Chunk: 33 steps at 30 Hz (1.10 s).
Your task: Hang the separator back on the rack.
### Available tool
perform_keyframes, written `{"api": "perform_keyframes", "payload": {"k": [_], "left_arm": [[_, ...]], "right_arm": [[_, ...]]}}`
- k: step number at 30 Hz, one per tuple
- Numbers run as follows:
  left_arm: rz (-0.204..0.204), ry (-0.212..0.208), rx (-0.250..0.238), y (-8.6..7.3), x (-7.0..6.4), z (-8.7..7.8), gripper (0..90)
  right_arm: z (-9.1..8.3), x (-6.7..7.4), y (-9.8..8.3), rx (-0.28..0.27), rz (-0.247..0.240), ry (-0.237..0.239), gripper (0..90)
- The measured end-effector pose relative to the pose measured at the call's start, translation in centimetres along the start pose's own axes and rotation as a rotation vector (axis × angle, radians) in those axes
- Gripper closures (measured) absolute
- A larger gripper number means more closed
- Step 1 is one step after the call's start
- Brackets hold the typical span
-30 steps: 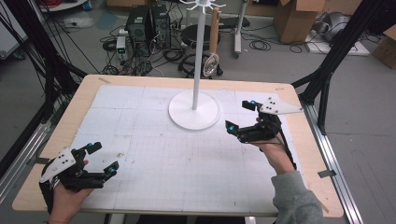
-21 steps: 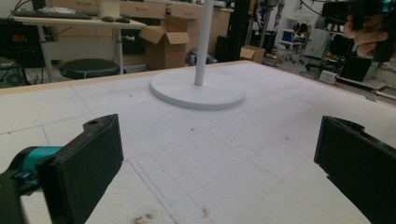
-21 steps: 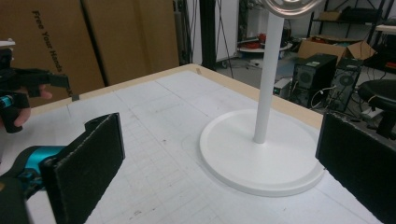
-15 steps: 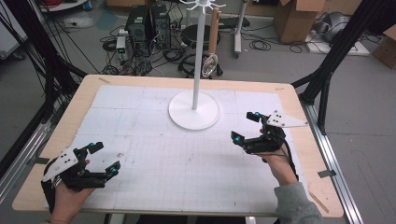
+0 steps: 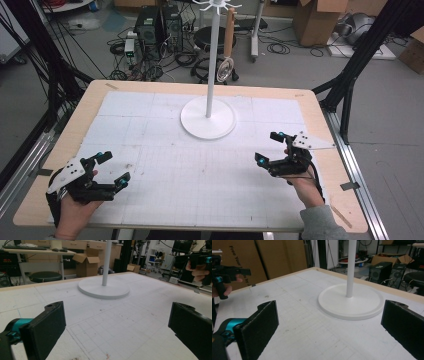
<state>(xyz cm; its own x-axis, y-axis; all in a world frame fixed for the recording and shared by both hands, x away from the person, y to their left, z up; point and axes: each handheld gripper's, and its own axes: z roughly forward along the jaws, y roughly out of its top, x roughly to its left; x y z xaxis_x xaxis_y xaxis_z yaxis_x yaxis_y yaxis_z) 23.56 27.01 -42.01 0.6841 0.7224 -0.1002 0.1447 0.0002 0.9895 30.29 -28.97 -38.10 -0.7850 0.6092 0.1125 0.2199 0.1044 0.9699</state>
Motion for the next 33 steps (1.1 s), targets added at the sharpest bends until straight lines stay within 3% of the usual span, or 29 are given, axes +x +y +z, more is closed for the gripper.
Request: {"api": "perform_keyframes", "payload": {"k": [8,21,33], "left_arm": [[-0.001,-0.008,0.006,-0.1,0.0,0.4,1.8],[0.0,-0.021,0.009,0.0,0.0,1.0,1.8],[-0.009,0.0,0.004,-0.1,0.4,0.7,1.8]], "right_arm": [[-1.4,-0.5,-1.1,-0.005,0.016,-0.018,0.5],[-5.0,-1.3,-2.8,-0.028,0.059,-0.096,0.5],[-7.6,-2.1,-3.4,-0.068,0.076,-0.159,0.6]]}}
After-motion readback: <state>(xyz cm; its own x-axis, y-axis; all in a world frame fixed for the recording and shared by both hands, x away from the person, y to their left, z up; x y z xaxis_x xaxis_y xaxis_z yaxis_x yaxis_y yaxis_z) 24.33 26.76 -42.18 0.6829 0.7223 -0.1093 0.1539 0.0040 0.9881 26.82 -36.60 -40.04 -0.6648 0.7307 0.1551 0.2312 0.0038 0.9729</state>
